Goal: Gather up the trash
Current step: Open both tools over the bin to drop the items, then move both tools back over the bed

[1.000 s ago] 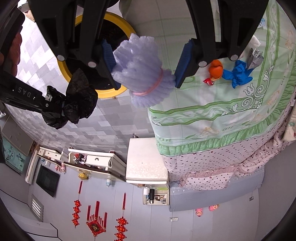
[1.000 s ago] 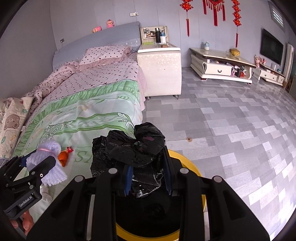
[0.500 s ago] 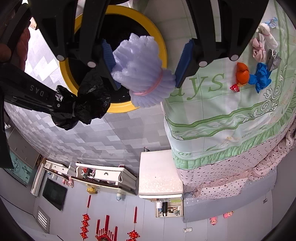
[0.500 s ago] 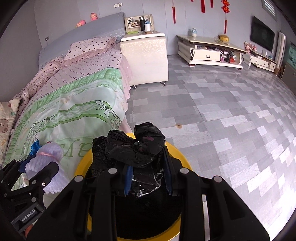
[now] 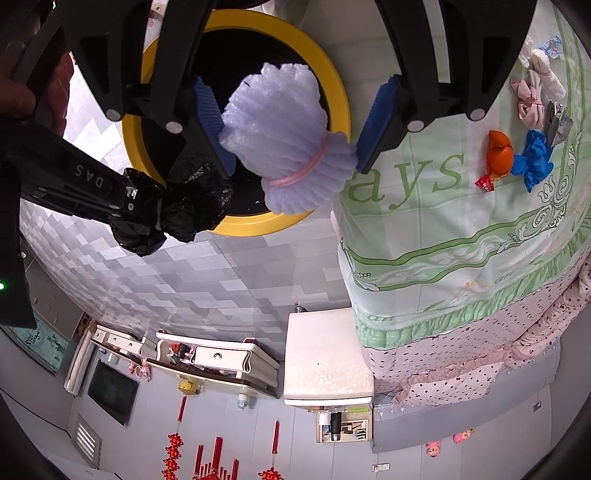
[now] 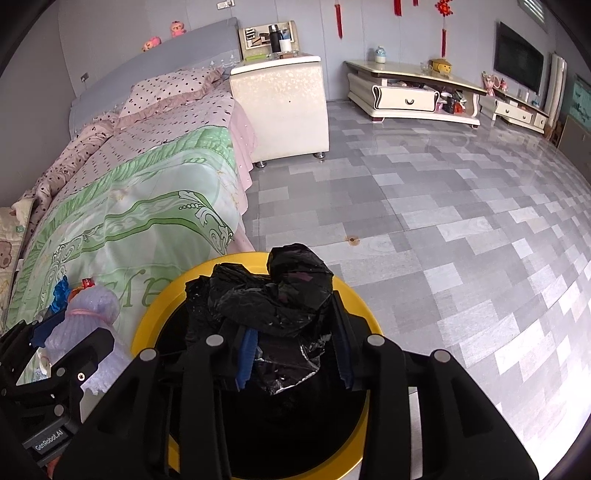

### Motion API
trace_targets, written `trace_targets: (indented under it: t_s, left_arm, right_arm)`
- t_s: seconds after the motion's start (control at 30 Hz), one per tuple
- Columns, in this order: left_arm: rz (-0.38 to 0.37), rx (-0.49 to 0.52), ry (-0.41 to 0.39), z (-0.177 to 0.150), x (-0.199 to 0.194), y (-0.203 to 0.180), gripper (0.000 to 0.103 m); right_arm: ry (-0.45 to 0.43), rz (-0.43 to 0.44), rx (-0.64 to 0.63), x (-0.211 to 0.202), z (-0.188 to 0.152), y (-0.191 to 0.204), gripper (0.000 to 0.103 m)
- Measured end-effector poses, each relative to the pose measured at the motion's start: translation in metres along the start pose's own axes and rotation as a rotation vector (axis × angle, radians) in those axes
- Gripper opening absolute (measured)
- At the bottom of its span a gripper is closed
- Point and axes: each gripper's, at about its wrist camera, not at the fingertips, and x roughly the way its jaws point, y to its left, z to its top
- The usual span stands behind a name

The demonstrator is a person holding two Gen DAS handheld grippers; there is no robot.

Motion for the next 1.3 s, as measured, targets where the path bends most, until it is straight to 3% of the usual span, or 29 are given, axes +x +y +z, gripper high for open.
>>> trace_targets:
  t_s: [0.3, 0.7, 1.03, 1.3]
  left_arm:
    - [-0.012, -0.03, -0.016, -0.004, -0.007, 0.012, 0.079]
    - [0.059, -0.087, -0.075, -0.006, -0.04, 0.048, 0.094]
    - [0.152, -0.174, -0.125, -0.026, -0.089, 0.114, 0.095]
    - [0.243, -0.279, -0.157, -0.059, -0.132, 0.181, 0.095]
  right_arm:
    - [0.005, -0.015, 0.037, -0.003, 0.0, -0.007, 0.049]
    - [-0.029, -0.004, 0.031, -0.03, -0.002, 0.012, 0.063]
    - [-0.084, 0.066, -0.031, -0.072, -0.01, 0.07, 0.067]
    - [-0.12, 0.147, -0.127, -0.107, -0.025, 0.147, 0.068]
